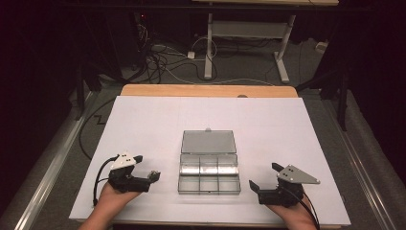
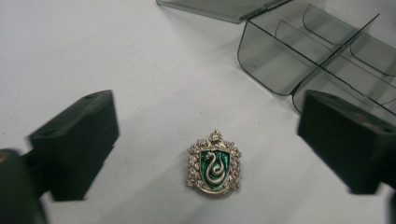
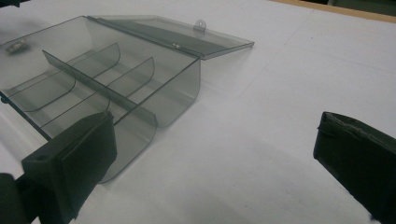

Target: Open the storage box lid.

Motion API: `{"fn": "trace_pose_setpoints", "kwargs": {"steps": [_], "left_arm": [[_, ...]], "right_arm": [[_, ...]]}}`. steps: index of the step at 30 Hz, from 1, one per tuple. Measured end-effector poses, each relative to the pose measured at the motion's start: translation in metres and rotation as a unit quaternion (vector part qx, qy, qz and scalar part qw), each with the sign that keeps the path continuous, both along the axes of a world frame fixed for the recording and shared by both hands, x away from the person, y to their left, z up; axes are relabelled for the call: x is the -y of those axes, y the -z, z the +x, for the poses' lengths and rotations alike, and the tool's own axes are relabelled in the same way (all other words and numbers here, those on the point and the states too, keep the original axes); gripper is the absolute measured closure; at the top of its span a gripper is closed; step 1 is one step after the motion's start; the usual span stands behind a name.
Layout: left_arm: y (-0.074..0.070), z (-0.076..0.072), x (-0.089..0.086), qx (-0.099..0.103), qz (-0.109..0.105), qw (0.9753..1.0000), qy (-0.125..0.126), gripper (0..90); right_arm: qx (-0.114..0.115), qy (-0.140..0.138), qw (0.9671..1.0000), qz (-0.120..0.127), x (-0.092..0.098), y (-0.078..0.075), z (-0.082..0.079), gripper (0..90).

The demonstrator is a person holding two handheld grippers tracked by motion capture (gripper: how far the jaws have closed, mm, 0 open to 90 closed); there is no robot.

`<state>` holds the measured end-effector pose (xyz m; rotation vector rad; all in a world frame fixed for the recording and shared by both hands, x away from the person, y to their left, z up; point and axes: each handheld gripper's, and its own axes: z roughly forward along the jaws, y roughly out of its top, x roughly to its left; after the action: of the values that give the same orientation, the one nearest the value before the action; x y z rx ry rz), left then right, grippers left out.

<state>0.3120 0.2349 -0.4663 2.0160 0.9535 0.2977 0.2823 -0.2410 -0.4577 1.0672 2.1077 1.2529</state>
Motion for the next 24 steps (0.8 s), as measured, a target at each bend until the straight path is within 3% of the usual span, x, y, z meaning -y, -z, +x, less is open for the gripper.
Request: {"fn": "trace_pose_setpoints", "kwargs": {"steps": [6, 12, 19, 24], "left_arm": [[0.004, -0.001, 0.000, -0.005, 0.019, 0.9998, 0.006, 0.0], [0.009, 0.001, 0.005, -0.012, 0.066, 0.9977, 0.008, 0.0], [0.014, 0.002, 0.005, -0.027, 0.089, 0.9954, 0.020, 0.4], [0.016, 0.003, 0.006, -0.035, 0.093, 0.9947, 0.024, 5.1]], "right_arm": [[0.000, -0.002, 1.0000, -0.003, 0.000, 0.000, 0.000, 0.0], [-0.012, -0.001, 0.9999, 0.001, 0.001, 0.003, 0.001, 0.1], [-0.015, -0.002, 0.9999, 0.001, 0.001, 0.004, 0.004, 0.0], [-0.020, -0.006, 0.9998, -0.001, -0.001, 0.005, 0.005, 0.1]]}}
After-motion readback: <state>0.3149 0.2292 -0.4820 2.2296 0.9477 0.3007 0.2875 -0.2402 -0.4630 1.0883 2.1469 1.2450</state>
